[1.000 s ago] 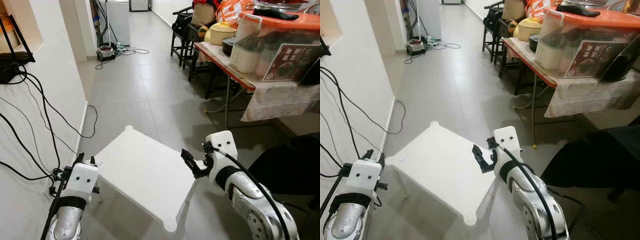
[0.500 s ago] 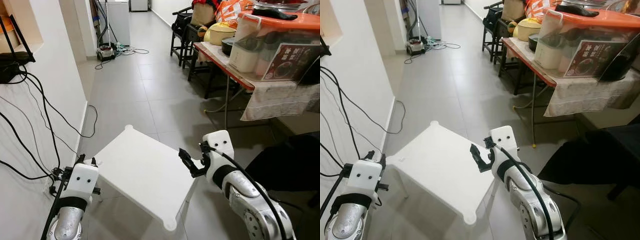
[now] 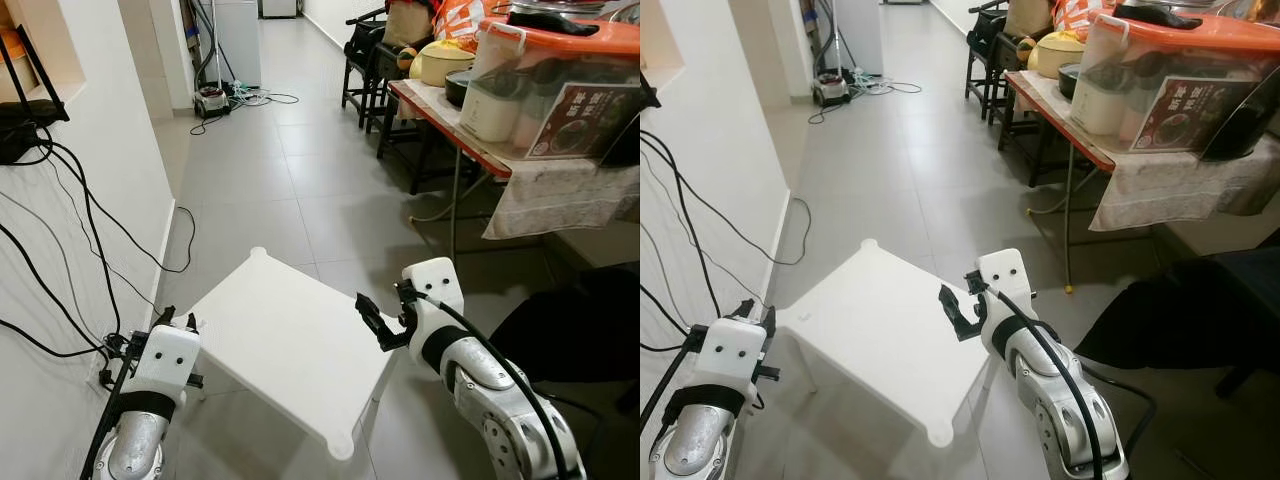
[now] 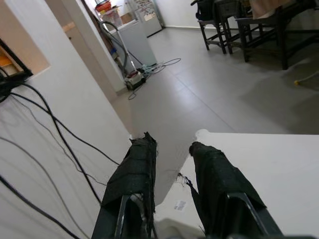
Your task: Building children table
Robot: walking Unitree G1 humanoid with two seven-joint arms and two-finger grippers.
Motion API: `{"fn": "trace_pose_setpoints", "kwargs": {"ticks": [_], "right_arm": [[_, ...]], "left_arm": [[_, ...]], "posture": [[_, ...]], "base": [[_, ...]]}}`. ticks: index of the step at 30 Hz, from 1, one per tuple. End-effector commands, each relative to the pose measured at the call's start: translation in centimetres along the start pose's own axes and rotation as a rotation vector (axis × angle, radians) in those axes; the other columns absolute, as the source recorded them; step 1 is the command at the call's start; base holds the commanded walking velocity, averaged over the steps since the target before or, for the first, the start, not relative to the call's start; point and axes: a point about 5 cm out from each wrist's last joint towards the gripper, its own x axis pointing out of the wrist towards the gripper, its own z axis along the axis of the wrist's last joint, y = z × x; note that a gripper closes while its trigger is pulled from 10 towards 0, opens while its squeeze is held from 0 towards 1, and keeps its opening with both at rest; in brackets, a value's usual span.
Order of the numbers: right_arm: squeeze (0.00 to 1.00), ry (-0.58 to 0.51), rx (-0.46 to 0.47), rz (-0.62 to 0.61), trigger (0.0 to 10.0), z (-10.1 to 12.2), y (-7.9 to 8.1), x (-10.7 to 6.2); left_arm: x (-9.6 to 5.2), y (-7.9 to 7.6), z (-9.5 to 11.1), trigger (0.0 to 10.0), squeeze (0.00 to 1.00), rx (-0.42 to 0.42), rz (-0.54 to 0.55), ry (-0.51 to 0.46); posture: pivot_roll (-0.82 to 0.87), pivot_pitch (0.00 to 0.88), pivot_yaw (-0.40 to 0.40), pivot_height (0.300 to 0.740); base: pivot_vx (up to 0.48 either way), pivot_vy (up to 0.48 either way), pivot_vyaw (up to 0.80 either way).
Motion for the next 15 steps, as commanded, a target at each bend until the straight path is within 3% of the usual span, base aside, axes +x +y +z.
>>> {"fn": "trace_pose_setpoints", "kwargs": {"ticks": [1,15], "right_arm": [[0.0,-0.001,-0.003,-0.002,10.0,-0.07,0.04,0.22],[0.0,-0.014,-0.007,0.008,10.0,0.02,0.16,0.61]], "left_arm": [[0.13,-0.07,0.46,10.0,0.0,0.004,-0.018,-0.026],[0.17,-0.07,0.46,10.0,0.0,-0.001,-0.022,-0.027]], "posture": [[0.01,0.0,-0.061,0.74],[0.01,0.0,-0.064,0.74]], "base": [[0.0,-0.48,0.0],[0.0,-0.48,0.0]]}}
